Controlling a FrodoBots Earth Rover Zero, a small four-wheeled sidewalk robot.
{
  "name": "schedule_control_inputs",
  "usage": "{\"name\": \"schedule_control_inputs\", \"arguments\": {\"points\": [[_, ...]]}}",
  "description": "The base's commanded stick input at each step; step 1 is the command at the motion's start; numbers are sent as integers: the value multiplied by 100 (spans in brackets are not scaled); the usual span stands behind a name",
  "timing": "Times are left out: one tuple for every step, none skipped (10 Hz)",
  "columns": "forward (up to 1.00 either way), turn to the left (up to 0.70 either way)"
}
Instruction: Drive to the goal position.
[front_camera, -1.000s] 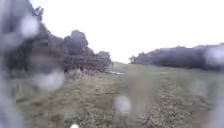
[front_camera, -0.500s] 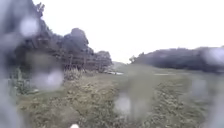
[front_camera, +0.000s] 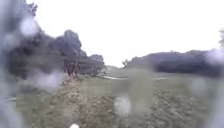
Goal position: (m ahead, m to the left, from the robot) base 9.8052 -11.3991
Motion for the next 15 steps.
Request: {"name": "schedule_control_inputs", "arguments": {"points": [[85,0],[85,0],[85,0],[85,-5],[85,-19],[85,-29],[85,-34],[85,-34],[85,-31],[85,-20],[85,-9],[85,0],[85,0],[85,0],[85,-5]]}}
